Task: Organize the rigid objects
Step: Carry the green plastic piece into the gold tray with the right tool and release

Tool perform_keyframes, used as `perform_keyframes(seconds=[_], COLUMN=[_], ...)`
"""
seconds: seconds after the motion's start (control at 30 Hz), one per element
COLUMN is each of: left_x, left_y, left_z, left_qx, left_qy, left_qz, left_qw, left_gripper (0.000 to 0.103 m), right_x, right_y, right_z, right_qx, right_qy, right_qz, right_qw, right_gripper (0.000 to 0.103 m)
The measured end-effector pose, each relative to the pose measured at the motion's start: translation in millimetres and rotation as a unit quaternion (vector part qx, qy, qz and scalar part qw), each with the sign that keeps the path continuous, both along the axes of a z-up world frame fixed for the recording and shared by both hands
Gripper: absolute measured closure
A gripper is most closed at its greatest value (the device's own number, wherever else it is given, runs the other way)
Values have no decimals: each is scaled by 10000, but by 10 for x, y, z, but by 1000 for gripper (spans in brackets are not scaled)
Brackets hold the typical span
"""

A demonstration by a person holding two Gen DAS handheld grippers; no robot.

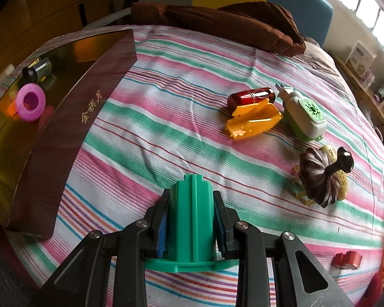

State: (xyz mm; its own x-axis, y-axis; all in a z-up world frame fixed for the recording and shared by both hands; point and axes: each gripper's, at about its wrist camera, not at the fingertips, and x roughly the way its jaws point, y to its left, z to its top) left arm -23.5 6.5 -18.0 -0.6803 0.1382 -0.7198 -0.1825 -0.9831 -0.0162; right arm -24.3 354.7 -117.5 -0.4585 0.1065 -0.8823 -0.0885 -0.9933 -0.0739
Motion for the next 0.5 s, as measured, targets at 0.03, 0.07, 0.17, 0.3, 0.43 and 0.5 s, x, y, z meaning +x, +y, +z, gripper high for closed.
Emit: perform_keyframes(seconds=[0.03,0.07,0.17,0.3,0.43,0.5], left_x=[3,8,16,20,16,18], left_y=[-13,-29,-71,-115,-142,-153], left_z=[-6,-8,-17,-29,-54,-53], left_qx=[6,15,52,73,95,92], left_qy=[-16,-23,-17,-14,-51,-47], left_qz=[13,28,61,102,133,146], left_qw=[10000,10000,10000,9999,9999,9998], left_gripper=[45,45,45,45,45,45], right_x=[-1,-1,3,43,58,41], right_y=[0,4,4,-31,-168,-282], right_z=[7,14,68,293,554,659], right_qx=[-17,-37,-117,-351,-631,-710], right_qy=[-17,-34,-38,250,582,720], right_qz=[-73,-136,-321,-479,-416,-307], right_qw=[10000,9999,9994,9979,9954,9944], right_gripper=[73,73,73,73,73,73])
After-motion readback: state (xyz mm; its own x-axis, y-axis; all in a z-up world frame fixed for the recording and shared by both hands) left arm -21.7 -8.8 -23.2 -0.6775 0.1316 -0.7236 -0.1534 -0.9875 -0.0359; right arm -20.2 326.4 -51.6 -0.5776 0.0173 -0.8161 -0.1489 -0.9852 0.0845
